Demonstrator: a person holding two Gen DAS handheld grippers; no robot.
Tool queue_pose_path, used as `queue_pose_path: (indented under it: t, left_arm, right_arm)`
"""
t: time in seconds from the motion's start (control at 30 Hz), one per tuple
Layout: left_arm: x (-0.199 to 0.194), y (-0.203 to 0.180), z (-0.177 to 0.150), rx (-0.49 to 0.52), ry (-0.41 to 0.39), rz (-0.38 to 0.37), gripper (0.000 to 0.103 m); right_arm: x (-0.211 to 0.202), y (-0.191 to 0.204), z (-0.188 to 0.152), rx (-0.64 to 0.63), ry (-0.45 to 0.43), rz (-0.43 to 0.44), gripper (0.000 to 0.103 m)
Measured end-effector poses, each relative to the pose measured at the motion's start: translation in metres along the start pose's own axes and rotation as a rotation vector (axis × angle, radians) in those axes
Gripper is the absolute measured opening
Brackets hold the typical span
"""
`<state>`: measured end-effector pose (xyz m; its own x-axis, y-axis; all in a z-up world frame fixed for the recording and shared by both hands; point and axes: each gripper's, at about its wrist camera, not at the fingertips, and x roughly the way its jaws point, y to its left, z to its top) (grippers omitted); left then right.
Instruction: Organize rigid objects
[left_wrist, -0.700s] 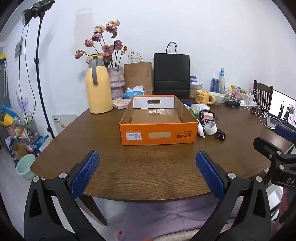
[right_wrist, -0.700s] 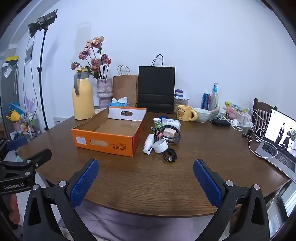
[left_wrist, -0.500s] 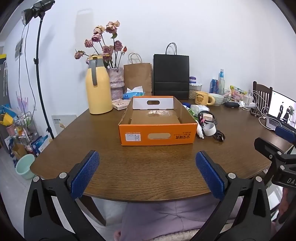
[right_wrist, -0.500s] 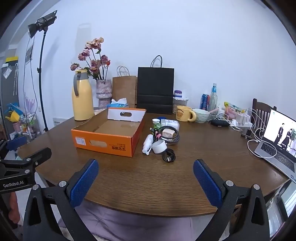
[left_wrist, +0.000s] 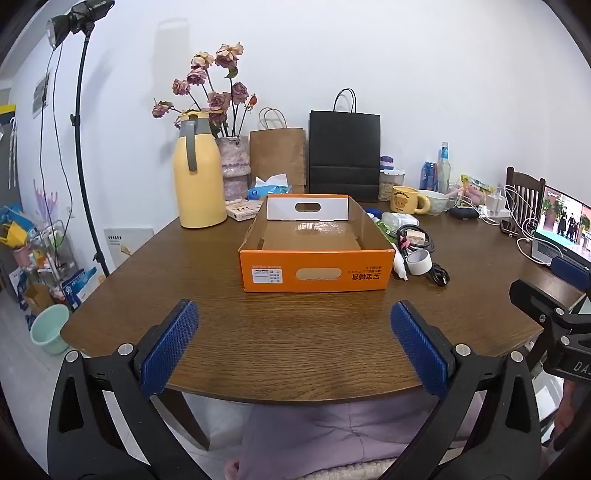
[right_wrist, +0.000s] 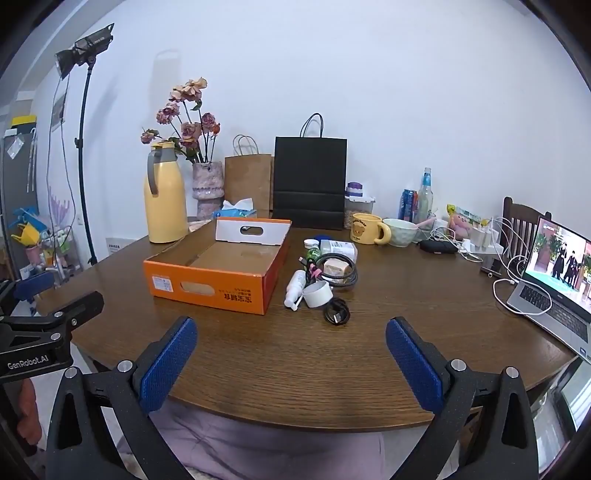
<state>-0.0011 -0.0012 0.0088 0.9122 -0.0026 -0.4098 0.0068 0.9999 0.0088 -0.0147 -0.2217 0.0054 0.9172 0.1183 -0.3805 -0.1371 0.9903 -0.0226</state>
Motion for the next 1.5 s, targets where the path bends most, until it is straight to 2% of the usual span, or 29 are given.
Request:
queue_pose_path:
  t: [1.5]
  left_arm:
    - [-0.0014,0.0018,-0.0017,-0.007,-0.007,-0.001,0.103]
  right_arm:
    - [-0.0042,0.0033,0.0030,0.002,-0.009,0.001,0.103]
